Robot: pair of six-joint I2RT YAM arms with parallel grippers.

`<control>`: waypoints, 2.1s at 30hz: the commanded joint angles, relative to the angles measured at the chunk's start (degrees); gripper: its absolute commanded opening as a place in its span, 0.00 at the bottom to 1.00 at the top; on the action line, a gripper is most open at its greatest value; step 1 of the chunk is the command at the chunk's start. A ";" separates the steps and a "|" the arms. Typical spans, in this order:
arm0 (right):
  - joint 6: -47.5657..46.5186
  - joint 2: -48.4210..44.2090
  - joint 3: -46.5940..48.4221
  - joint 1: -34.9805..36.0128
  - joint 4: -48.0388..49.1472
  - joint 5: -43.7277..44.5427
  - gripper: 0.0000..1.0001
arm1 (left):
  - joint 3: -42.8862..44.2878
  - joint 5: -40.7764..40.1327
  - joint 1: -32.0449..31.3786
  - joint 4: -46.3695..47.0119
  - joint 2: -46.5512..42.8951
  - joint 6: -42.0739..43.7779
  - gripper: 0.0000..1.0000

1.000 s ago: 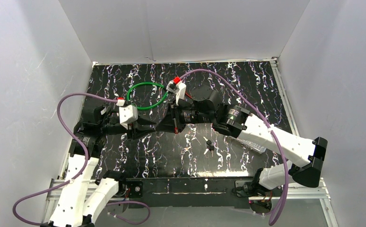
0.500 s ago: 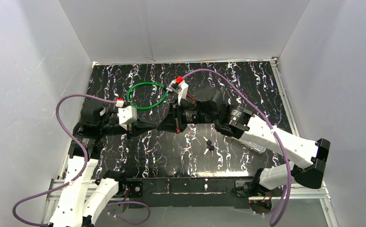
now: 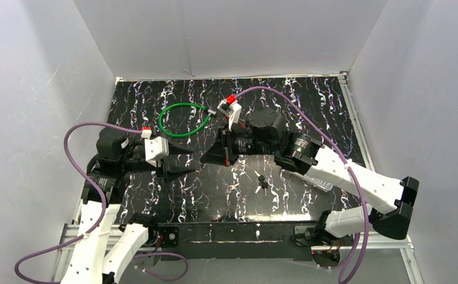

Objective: Unlock with the key
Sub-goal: Pick up the key from the center of the board.

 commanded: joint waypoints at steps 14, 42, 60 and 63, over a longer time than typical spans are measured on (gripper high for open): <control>5.42 -1.99 -3.40 -1.81 12.49 -11.26 0.01 | -6.34 -3.57 -0.23 7.68 -5.65 3.29 0.61; 8.71 0.26 -3.93 -3.16 18.55 -14.09 0.01 | -4.57 -0.06 -0.54 8.24 -3.40 0.72 0.34; 9.41 0.54 -5.26 -3.71 20.32 -14.56 0.01 | -4.38 1.60 -0.86 8.43 -5.16 -1.54 0.40; 9.54 0.78 -5.17 -3.71 20.52 -14.95 0.01 | -4.31 1.32 -0.86 8.41 -4.92 -0.77 0.36</control>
